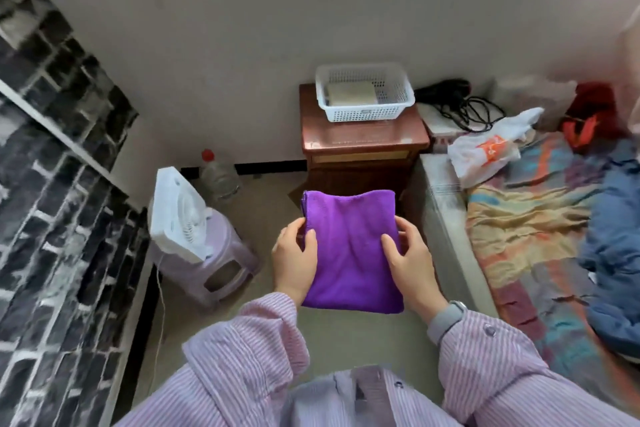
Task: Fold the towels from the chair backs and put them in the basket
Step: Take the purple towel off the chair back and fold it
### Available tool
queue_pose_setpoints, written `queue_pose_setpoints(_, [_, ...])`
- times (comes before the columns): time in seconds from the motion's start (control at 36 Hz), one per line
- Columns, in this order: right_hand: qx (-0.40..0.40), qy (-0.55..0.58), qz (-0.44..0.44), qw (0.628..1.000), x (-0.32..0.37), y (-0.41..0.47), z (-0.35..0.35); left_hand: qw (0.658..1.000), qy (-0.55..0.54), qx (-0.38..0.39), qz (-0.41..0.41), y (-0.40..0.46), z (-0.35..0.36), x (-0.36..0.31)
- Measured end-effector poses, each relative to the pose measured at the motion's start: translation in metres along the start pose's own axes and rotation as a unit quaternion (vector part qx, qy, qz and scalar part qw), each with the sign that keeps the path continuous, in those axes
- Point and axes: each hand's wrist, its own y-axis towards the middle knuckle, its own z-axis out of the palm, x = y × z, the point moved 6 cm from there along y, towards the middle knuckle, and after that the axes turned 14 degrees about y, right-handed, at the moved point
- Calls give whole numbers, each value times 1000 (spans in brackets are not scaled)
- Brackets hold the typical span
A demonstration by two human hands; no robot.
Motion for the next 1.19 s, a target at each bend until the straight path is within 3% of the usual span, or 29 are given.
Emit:
queue_pose_setpoints(0.28, [-8,12,11,1000,0,200,11,1000,9,25,5,172,76,-69])
queue_pose_setpoints(0.75, [61,16,27,998,10,540,53,995,-16,21,-93,456,191,-173])
queue_pose_setpoints(0.94, [73,31,82,993,-32,611,88,991,-27,38,-128,526,239,-158])
queue_pose_setpoints(1.08, [82,37,141,986,-70,631,103,987,26,82,-136,542,269,-137])
queue_pose_setpoints(1.19, [98,42,187,977,-91,633,112,991,79,59,-95,542,270,-144])
